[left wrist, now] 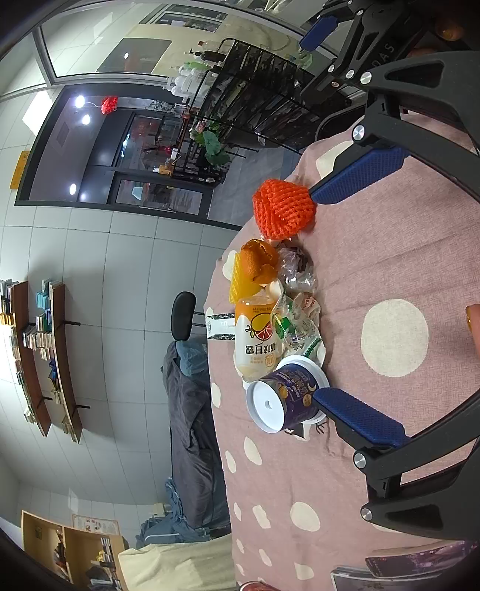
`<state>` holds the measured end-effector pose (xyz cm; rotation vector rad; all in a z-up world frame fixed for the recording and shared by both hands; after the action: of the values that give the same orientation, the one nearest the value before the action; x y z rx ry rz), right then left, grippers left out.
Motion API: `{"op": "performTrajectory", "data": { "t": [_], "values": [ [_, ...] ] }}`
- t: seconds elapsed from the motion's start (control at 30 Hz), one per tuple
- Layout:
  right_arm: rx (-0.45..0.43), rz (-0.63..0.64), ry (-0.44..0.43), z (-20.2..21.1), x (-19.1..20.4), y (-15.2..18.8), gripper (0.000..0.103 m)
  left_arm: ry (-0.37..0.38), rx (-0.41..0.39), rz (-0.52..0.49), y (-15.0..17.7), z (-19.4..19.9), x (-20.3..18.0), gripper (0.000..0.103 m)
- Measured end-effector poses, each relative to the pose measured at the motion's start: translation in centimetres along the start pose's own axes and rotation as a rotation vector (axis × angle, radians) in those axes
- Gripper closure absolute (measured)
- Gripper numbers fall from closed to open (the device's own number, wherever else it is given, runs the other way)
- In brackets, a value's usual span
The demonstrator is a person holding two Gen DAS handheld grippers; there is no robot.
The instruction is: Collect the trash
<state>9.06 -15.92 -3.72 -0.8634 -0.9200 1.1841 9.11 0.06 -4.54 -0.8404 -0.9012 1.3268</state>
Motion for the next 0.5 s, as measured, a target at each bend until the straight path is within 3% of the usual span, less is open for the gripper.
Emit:
{"op": "performTrajectory", "data": {
  "t": [0.5],
  "values": [
    [0.003,-0.004,-0.001,0.06,0.0,-0.02,0.005,0.0,0.009,0.008,0.36,-0.25,0.36,0.006]
  ]
}}
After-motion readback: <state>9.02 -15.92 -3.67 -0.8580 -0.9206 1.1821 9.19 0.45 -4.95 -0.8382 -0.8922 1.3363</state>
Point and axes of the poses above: each gripper's, at about its wrist camera, not at the fingertips, and z roughly against the way its jaws point, x to its left, y to its underside, the point moved 10 cm from there along -z, roughly the way its jaws point, and after that the axes turned 9 degrees about -z, right-handed, at the moved point
